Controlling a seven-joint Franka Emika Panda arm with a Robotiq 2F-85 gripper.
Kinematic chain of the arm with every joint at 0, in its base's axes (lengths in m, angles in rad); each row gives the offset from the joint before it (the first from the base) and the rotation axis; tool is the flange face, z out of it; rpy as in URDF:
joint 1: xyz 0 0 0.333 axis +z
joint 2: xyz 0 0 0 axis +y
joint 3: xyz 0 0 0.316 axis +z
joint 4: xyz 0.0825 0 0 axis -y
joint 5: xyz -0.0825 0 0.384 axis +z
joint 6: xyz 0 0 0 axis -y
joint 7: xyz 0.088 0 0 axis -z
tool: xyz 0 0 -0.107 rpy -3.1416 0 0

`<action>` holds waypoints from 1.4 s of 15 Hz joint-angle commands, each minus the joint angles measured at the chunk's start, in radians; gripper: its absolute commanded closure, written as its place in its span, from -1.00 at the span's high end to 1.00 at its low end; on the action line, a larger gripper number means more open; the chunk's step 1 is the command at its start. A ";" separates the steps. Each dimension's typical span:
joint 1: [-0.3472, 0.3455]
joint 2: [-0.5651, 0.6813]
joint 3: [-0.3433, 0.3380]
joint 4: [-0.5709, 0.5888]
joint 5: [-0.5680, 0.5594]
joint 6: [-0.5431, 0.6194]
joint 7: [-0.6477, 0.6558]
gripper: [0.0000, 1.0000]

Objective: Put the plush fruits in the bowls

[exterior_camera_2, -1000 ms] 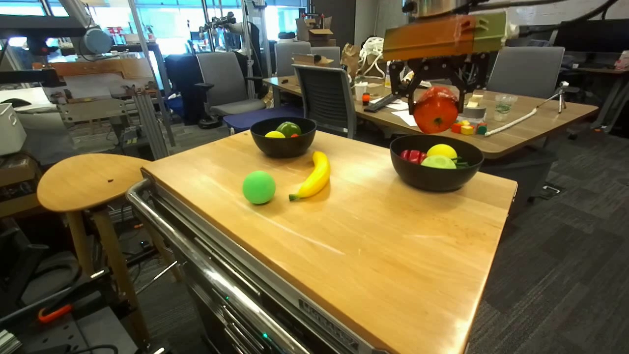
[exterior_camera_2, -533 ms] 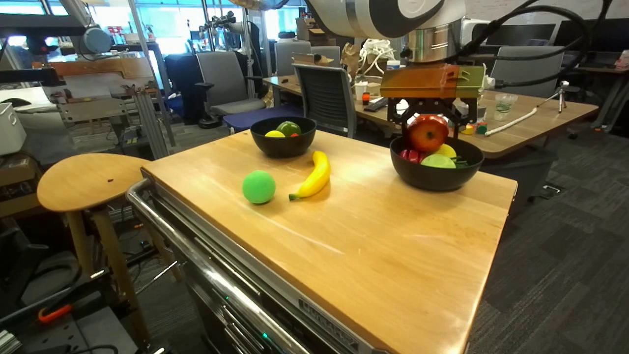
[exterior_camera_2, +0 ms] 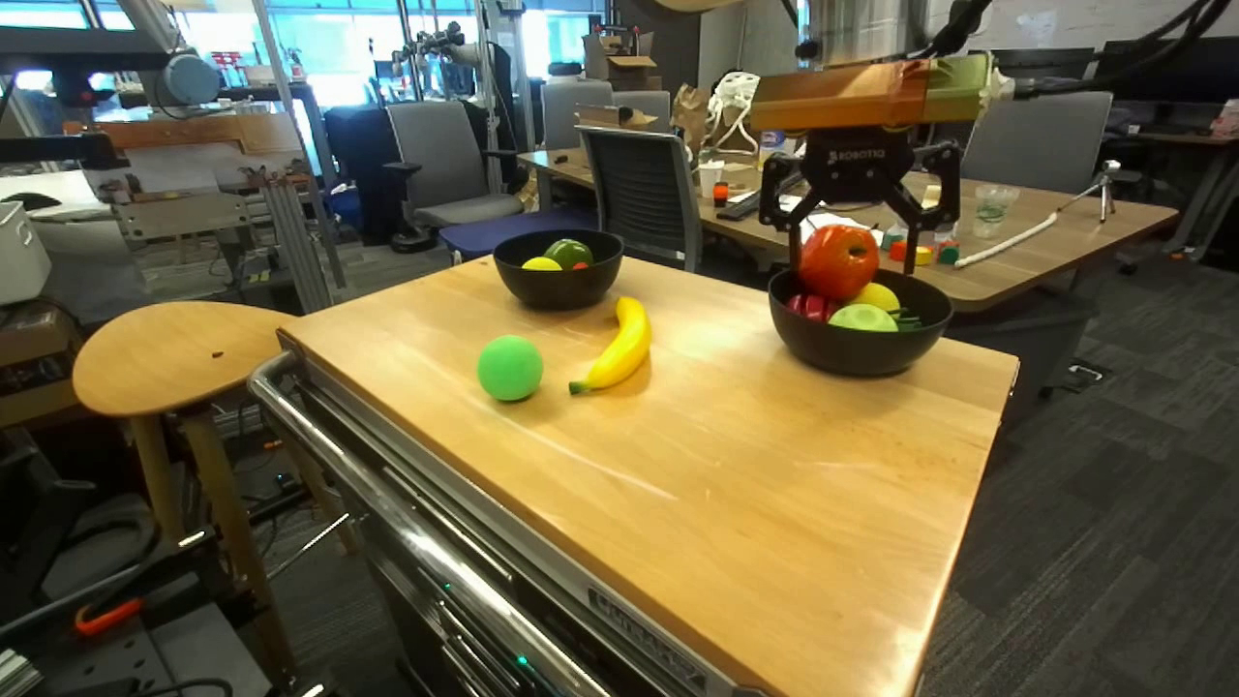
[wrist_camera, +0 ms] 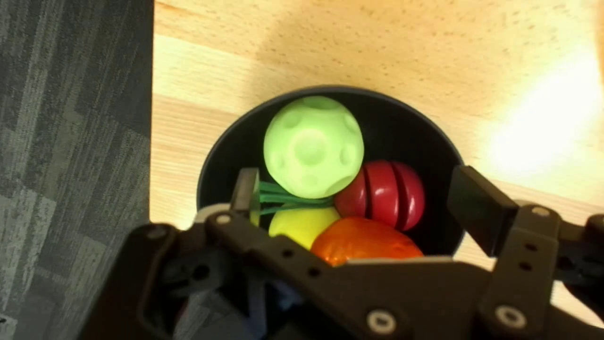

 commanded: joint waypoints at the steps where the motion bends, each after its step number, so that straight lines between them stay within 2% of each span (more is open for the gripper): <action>1: -0.043 -0.136 0.054 -0.118 0.078 -0.031 -0.179 1.00; 4: -0.052 -0.159 0.074 -0.164 0.202 -0.089 -0.327 1.00; 6: -0.035 -0.151 0.069 -0.194 0.238 -0.118 -0.377 1.00; 16: 0.043 -0.191 0.079 -0.382 0.227 -0.128 -0.484 1.00; 18: 0.071 -0.192 0.071 -0.401 0.191 -0.104 -0.460 1.00; 19: 0.060 -0.146 0.067 -0.349 0.216 -0.130 -0.458 1.00; 20: 0.067 -0.150 0.067 -0.357 0.210 -0.129 -0.458 0.50; 21: 0.071 -0.144 0.066 -0.360 0.204 -0.107 -0.456 0.45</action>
